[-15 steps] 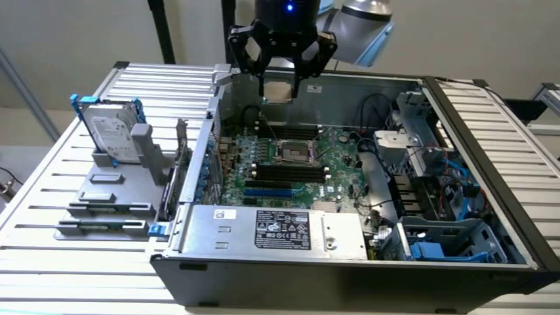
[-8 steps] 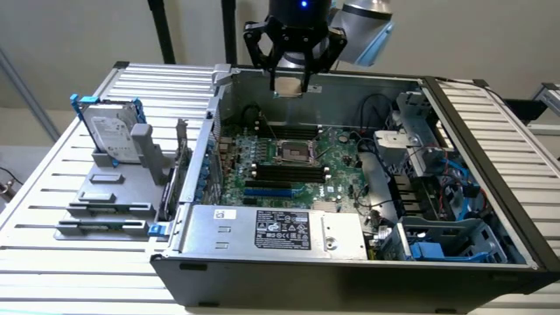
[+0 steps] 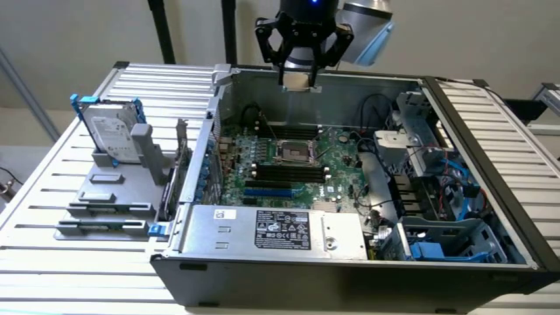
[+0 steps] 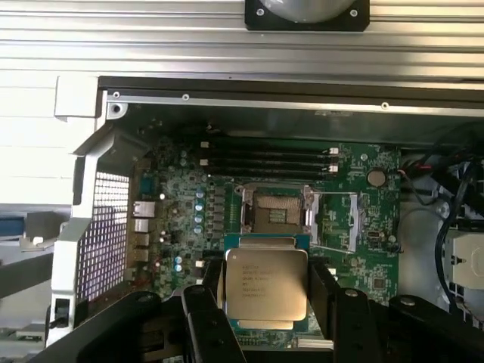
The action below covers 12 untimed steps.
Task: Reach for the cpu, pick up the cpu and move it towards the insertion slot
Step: 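Pick up the cpu and move it towards the insertion slot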
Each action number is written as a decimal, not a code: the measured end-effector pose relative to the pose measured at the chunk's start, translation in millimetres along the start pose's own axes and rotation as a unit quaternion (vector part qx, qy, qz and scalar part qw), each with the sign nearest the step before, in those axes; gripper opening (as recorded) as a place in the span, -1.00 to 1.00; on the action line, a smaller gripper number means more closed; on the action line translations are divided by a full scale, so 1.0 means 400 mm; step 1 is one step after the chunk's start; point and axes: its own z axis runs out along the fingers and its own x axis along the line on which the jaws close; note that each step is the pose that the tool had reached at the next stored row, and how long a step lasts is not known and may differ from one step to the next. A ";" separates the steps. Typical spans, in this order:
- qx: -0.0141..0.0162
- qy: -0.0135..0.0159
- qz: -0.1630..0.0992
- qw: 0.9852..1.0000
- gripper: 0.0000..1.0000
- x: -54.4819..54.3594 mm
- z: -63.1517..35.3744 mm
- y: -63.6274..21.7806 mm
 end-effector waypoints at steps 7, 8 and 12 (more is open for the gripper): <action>0.009 0.001 0.000 1.000 0.09 -0.019 0.014 0.041; 0.011 0.001 0.000 1.000 0.09 -0.020 0.015 0.046; 0.019 0.001 0.001 1.000 0.09 -0.023 0.023 0.063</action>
